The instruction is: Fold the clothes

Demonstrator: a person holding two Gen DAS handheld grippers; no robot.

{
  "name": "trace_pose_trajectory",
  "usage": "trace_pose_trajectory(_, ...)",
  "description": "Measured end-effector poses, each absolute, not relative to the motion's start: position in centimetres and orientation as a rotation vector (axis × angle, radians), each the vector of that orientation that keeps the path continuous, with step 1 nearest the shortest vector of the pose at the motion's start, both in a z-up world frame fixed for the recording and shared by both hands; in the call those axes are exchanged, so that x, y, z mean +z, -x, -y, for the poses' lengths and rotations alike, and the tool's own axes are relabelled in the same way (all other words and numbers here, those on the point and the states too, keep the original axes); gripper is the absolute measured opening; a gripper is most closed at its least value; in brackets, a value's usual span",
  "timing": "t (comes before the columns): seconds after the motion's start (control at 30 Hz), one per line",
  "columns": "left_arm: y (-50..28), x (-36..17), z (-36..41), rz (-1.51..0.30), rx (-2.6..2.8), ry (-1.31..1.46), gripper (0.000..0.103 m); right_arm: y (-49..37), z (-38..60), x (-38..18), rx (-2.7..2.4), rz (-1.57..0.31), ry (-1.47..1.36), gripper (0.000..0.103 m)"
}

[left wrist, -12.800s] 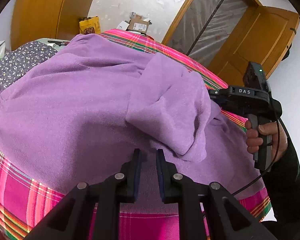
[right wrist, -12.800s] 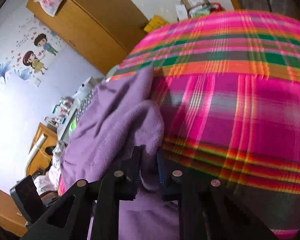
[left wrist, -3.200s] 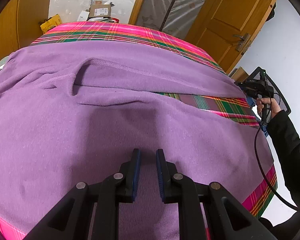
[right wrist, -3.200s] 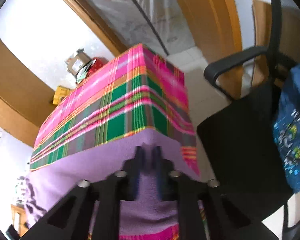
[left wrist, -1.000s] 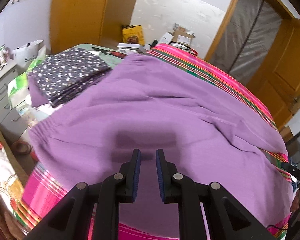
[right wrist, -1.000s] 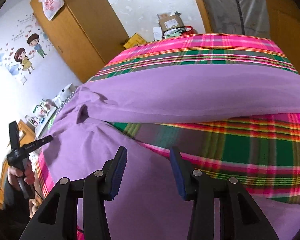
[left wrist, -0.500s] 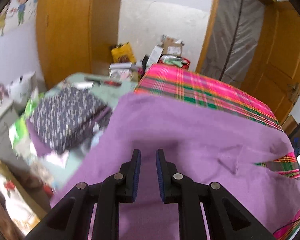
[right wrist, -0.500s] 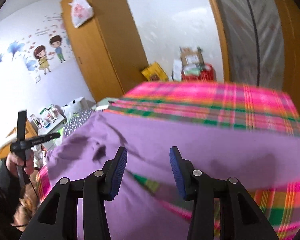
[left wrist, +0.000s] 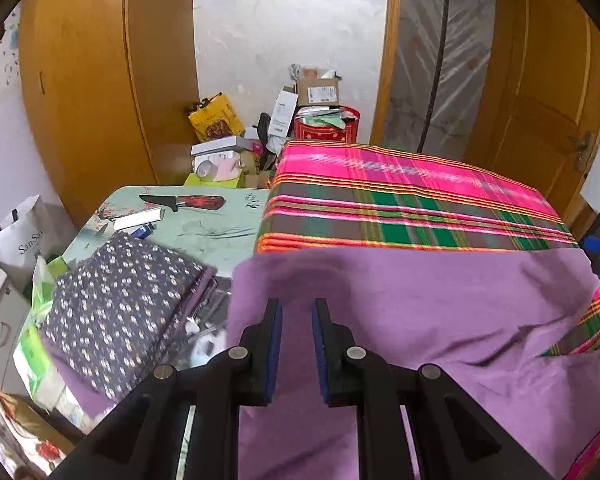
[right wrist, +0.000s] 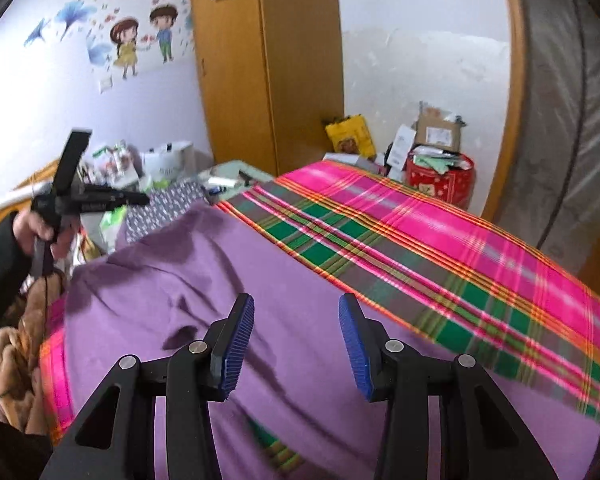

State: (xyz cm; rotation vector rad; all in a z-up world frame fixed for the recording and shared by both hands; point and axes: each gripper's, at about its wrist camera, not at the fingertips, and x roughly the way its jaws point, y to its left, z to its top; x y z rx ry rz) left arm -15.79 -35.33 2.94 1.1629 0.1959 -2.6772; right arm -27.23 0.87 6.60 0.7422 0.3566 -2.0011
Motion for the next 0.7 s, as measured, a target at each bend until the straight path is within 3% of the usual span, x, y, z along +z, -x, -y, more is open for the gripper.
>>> trace_pose_trajectory(0.43, 22.4, -2.2, 42.1, -0.362, -2.612, -1.327, 0.016, 34.6, 6.0, -0.7, -1.860, -0.451, -0.928, 0.046)
trace_pose_trajectory(0.53, 23.0, -3.0, 42.5, -0.394, -2.636, -1.342, 0.022, 35.7, 6.6, -1.8, -1.839, -0.439, -0.954, 0.046)
trace_pose_trajectory(0.7, 24.0, -4.2, 42.2, -0.372, -2.647, -1.400, 0.025, 37.0, 7.3, -3.3, -1.797, -0.445, -0.998, 0.046)
